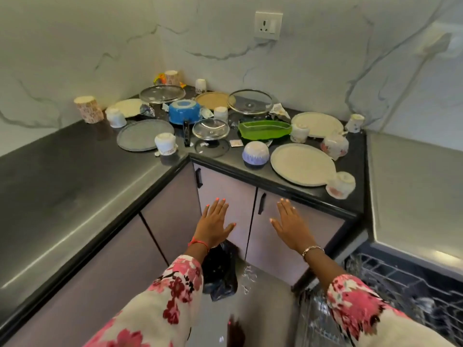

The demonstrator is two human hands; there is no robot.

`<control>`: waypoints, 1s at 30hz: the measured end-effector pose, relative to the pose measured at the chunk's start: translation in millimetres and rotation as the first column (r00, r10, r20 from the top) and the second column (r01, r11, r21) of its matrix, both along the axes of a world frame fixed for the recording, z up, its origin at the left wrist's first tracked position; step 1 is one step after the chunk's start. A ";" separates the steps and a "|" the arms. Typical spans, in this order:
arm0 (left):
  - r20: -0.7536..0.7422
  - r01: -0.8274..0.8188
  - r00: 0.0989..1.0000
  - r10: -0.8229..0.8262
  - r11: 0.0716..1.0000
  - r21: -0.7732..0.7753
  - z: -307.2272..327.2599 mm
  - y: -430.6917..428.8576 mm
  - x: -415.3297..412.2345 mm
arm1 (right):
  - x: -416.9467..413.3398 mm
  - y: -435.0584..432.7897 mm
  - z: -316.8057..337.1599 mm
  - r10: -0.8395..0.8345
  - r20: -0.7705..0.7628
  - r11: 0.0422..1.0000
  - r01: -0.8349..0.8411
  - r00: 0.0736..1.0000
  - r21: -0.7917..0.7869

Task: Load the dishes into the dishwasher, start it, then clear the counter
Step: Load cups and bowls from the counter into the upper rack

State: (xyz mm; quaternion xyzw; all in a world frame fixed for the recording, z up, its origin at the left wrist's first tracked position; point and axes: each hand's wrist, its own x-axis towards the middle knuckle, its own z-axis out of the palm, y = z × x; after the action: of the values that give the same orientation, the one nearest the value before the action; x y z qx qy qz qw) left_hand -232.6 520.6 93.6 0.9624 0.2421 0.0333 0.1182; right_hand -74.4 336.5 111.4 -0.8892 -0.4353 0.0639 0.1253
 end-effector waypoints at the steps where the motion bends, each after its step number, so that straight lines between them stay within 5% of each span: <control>1: 0.019 -0.009 1.000 0.009 1.000 -0.006 3.6 13.7 14.9 | 14.3 14.4 5.0 -0.005 0.024 1.000 0.004 1.000 0.025; 9: 0.080 0.199 0.978 -0.195 0.979 -0.052 23.3 54.1 126.3 | 106.1 58.1 33.7 -0.167 0.148 0.974 0.139 0.975 0.179; 17: 0.096 0.370 0.927 -0.364 0.927 -0.058 13.4 44.0 214.4 | 157.7 16.1 48.1 -0.465 0.264 0.885 0.431 0.845 0.176; 22: 0.125 0.339 0.932 -0.340 0.940 0.027 -2.3 43.1 222.2 | 168.3 -8.9 52.5 -0.566 0.173 0.816 0.577 0.806 -0.022; 30: 0.110 0.339 0.933 -0.342 0.939 0.052 -2.1 40.2 224.7 | 175.6 -10.5 57.2 -0.586 -0.030 0.806 0.579 0.809 -0.126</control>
State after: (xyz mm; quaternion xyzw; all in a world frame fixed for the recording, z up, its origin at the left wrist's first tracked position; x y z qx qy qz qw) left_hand -8.0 560.8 91.5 0.9880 0.0638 0.0729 0.1206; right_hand 101.1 326.0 168.6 -0.9827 -0.1328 0.0764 0.1041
